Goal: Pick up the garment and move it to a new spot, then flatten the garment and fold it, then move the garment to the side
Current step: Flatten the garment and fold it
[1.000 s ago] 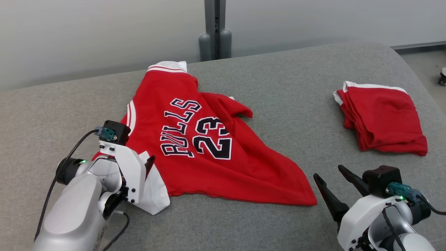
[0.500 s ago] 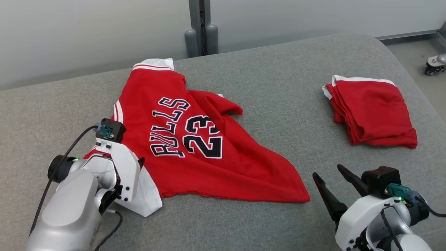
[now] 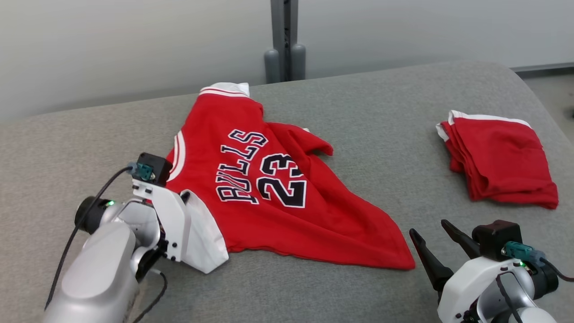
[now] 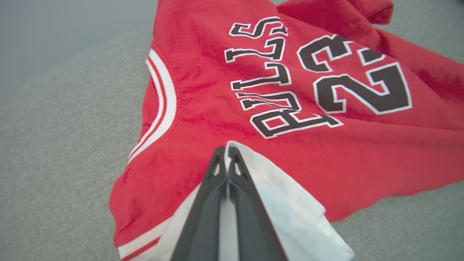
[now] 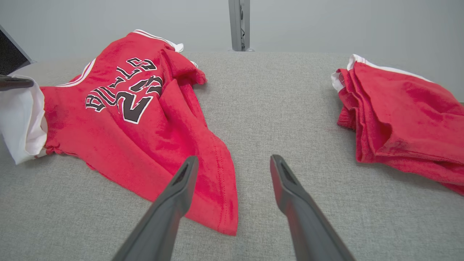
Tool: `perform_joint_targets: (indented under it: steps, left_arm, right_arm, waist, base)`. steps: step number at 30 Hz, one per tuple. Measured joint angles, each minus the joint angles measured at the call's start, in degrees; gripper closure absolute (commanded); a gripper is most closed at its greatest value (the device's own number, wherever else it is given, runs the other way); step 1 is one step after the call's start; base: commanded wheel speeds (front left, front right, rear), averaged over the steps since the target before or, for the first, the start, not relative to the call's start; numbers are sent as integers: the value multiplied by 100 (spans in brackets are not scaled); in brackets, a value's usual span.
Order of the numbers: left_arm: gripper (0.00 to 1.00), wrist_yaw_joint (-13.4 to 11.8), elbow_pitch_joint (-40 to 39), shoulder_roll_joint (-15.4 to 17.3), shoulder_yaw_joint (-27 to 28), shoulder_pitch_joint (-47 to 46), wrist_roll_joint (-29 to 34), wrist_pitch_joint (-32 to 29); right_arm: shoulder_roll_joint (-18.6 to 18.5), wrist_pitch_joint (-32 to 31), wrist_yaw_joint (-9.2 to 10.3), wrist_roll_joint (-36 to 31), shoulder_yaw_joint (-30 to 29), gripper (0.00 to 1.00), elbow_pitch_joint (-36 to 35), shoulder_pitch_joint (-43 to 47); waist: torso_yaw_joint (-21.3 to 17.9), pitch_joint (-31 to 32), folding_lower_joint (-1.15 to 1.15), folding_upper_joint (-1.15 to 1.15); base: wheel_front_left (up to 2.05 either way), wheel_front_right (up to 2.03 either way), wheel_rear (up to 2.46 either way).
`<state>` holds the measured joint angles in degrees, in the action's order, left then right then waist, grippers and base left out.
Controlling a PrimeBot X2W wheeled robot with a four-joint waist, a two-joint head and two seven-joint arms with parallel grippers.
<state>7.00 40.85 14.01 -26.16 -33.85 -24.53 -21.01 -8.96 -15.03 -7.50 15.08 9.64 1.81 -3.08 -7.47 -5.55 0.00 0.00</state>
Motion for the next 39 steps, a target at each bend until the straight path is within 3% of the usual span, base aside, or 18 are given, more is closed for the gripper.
perform_joint_targets:
  steps: [9,17,18,19,20,30,39]
  left_arm:
    - [100,-21,-998,259,41,961,-232,205]
    - [100,-109,-1817,495,81,1765,-460,41]
    - [91,-115,-1884,515,86,1840,-481,34]
    - [62,-154,-1941,533,107,1915,-515,4]
    - [0,-183,-1989,557,122,1993,-546,1]
    - [0,-254,-2143,899,266,2772,-765,3]
    - [0,-613,-2729,1088,946,3066,-780,1359]
  right_arm:
    - [-124,-15,0,142,-79,0,21,172]
    - [-237,-91,0,220,-136,0,-49,332]
    - [-242,-91,0,231,-142,0,-59,338]
    - [-247,-97,0,238,-145,0,-63,344]
    - [-253,-108,0,247,-147,0,-67,352]
    - [-254,-191,0,245,-182,0,-120,457]
    - [-149,166,0,203,-322,0,-332,463]
  waist:
    - [603,275,0,0]
    - [1150,541,0,0]
    - [1202,565,0,0]
    - [1251,588,0,0]
    - [1291,608,0,0]
    - [1291,602,0,0]
    - [997,513,0,0]
  base:
    - [0,0,0]
    - [0,0,0]
    - [0,0,0]
    - [0,0,0]
    - [0,0,0]
    - [0,0,0]
    - [0,0,0]
